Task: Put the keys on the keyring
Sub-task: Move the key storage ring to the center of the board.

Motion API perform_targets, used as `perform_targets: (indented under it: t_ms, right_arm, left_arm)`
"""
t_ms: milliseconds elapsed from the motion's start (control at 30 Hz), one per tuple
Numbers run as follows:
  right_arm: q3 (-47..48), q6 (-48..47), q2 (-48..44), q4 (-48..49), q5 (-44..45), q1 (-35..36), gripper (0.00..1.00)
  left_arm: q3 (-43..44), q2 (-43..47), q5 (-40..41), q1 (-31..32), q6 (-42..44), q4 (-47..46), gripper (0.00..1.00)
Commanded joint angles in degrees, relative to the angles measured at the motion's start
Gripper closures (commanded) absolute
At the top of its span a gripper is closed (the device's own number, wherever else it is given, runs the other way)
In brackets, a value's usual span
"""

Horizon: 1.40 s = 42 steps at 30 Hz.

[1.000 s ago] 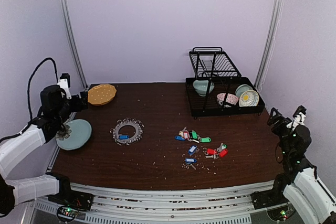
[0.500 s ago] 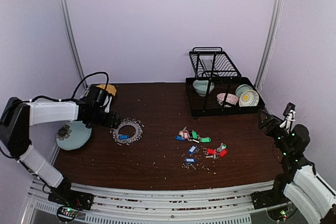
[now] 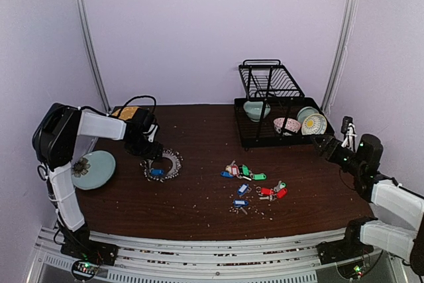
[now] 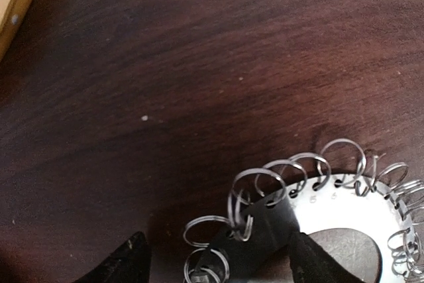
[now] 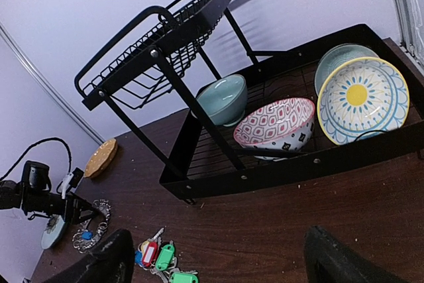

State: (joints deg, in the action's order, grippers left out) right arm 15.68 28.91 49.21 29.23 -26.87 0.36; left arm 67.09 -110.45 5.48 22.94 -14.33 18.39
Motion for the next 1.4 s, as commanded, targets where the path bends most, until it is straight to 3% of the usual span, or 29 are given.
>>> perform_targets:
  t_ms: [0, 233, 400, 500, 733, 800, 867, 1000, 1167, 1267, 1367]
  right_arm:
    - [5.48, -1.99, 2.96, -2.63, -2.30, 1.62, 0.11]
    - [10.81, -7.90, 3.78, -10.17, 1.70, 11.60, 0.14]
    - [13.32, -11.36, 5.94, -16.14, 6.48, 23.73, 0.16]
    - [15.33, -11.96, 8.33, -20.19, 8.84, 30.13, 0.18]
    - [19.43, -8.57, 16.69, -22.77, 15.40, 43.90, 0.21]
    - [21.83, -6.17, 20.89, -24.60, 18.95, 47.38, 0.25]
    - [26.26, -3.31, 27.46, -28.47, 22.31, 50.38, 0.30]
    - [39.36, -3.57, 39.99, -37.18, 23.62, 56.26, 0.34]
    - [52.86, -8.13, 52.21, -45.35, 23.13, 59.66, 0.41]
    - [60.72, -5.96, 58.23, -51.89, 24.00, 59.75, 0.44]
    - [64.49, -2.09, 62.85, -52.33, 20.68, 61.31, 0.49]
  left_arm:
    - [2.21, -3.62, -5.63, 0.69, 5.31, -2.76, 0.30]
    - [-1.60, -2.82, -5.71, 10.10, 13.34, -3.21, 0.33]
    - [-10.38, 0.88, -15.86, 15.97, 8.52, -6.36, 0.37]
    - [-15.92, 4.43, -17.76, 19.76, 6.15, -8.07, 0.38]
    - [-20.13, 13.36, -25.07, 27.89, 6.30, -7.41, 0.36]
    - [-19.63, 16.99, -25.59, 27.98, 5.57, -6.05, 0.32]
    - [-17.42, 20.66, -19.34, 27.26, 5.16, -2.12, 0.26]
    - [-12.10, 22.57, -13.52, 20.69, 4.29, 5.38, 0.23]
    - [-10.91, 24.17, -11.24, 11.59, 3.51, 4.30, 0.24]
    - [-10.01, 25.45, -5.49, 11.02, 5.45, 3.07, 0.23]
    - [-10.64, 26.89, -3.98, 10.91, 6.82, 1.04, 0.22]
